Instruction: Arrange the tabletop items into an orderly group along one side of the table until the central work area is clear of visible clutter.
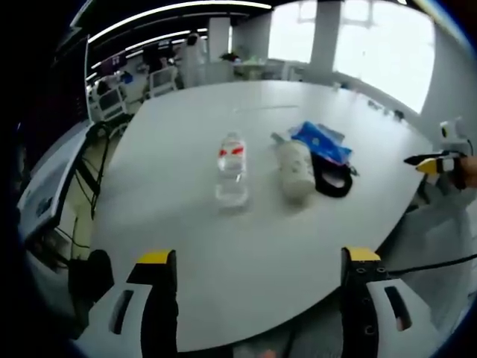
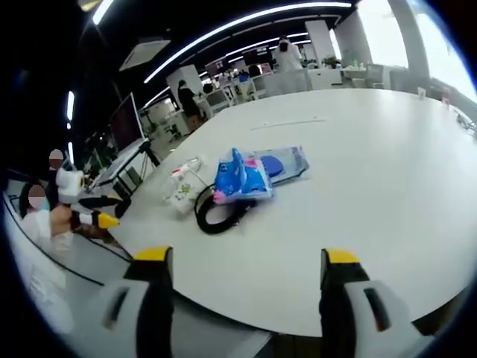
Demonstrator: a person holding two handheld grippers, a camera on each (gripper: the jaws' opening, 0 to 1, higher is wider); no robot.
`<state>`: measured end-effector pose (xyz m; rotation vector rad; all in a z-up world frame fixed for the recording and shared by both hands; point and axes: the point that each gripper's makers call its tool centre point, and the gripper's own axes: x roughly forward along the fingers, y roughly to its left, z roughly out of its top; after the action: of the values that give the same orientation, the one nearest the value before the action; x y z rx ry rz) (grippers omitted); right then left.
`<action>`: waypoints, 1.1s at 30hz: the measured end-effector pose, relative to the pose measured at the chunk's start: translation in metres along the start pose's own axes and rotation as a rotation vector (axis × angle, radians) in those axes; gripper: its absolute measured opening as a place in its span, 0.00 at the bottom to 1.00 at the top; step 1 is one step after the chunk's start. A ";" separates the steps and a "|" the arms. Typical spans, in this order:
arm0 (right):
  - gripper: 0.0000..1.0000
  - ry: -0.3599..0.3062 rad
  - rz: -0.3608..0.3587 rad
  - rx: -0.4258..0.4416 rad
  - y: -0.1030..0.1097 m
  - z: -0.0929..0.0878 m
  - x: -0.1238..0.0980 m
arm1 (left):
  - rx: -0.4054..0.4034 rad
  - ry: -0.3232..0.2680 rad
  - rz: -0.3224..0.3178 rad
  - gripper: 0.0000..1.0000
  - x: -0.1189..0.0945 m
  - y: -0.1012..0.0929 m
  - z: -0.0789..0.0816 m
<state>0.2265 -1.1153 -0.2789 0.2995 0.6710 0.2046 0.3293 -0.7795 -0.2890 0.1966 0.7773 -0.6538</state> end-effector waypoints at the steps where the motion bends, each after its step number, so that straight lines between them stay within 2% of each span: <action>1: 0.79 0.000 0.000 0.000 0.000 0.000 0.000 | 0.001 0.001 0.001 0.87 0.000 0.000 0.000; 16: 0.78 -0.007 0.014 0.014 0.007 0.002 0.004 | -0.014 0.010 0.003 0.85 0.001 0.004 -0.001; 25: 0.78 -0.026 -0.004 0.033 0.008 0.005 0.004 | -0.011 0.002 -0.009 0.85 0.002 0.010 0.004; 33: 0.78 -0.043 -0.026 0.051 0.014 0.007 0.002 | -0.006 0.008 -0.036 0.84 0.002 0.012 0.000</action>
<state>0.2316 -1.1032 -0.2700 0.3427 0.6380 0.1560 0.3384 -0.7710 -0.2915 0.1798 0.7921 -0.6853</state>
